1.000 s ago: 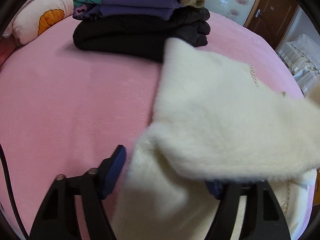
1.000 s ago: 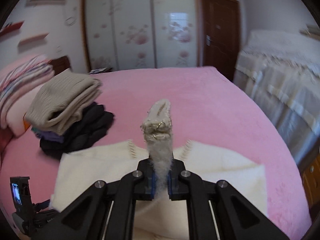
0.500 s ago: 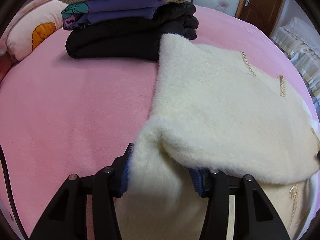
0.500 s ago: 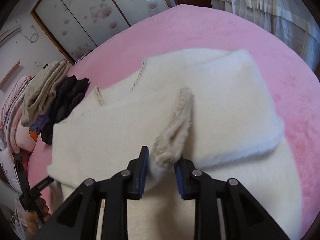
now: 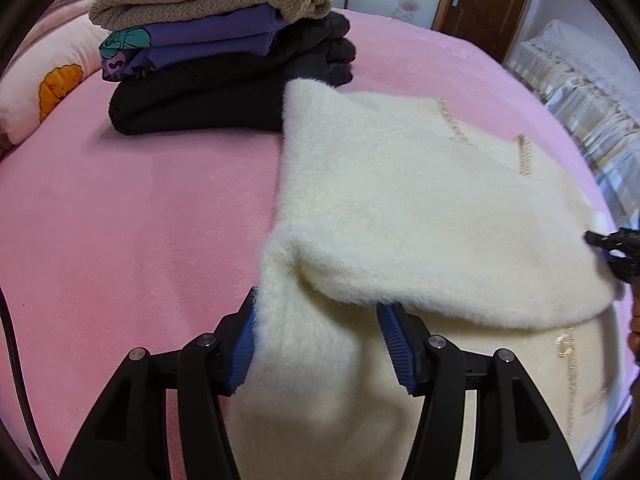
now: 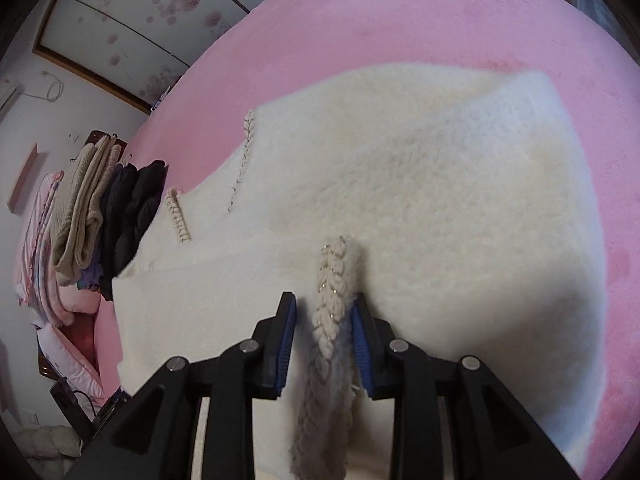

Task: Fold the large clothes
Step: 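Hold the braided edge with the right gripper while the left gripper grasps the cardigan side, then release the cardigan with both grippers and lift them away, then grasp the cardigan hem with both grippers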

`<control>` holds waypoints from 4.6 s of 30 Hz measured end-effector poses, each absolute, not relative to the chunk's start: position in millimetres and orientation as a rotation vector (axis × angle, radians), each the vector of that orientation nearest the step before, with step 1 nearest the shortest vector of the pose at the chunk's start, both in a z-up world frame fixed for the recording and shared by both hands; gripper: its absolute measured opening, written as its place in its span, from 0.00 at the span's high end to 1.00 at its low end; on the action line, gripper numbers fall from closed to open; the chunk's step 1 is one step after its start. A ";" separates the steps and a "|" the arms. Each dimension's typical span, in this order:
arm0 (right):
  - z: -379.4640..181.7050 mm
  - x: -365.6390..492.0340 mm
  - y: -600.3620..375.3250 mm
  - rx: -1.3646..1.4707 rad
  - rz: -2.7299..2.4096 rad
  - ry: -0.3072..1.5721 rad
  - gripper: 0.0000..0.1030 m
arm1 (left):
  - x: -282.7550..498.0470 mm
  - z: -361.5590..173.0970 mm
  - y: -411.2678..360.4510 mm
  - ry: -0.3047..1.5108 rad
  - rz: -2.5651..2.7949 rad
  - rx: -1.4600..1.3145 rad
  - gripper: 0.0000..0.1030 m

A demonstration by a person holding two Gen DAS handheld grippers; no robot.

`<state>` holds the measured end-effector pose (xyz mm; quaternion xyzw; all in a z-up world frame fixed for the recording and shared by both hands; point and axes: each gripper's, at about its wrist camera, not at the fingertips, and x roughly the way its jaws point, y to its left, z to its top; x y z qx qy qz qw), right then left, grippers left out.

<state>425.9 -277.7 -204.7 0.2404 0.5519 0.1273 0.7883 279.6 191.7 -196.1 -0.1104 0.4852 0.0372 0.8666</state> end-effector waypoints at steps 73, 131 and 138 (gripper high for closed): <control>-193.4 365.6 -207.8 -0.006 0.126 0.945 1.00 | 302.4 -226.9 232.6 0.943 0.220 -0.300 0.57; -30.4 16.4 -256.8 0.005 0.275 0.635 0.57 | -16.7 -73.2 109.6 0.815 -0.059 -0.146 0.05; -85.1 22.2 -289.2 0.024 0.246 0.796 0.57 | -21.6 -139.7 136.4 0.897 0.007 -0.160 0.05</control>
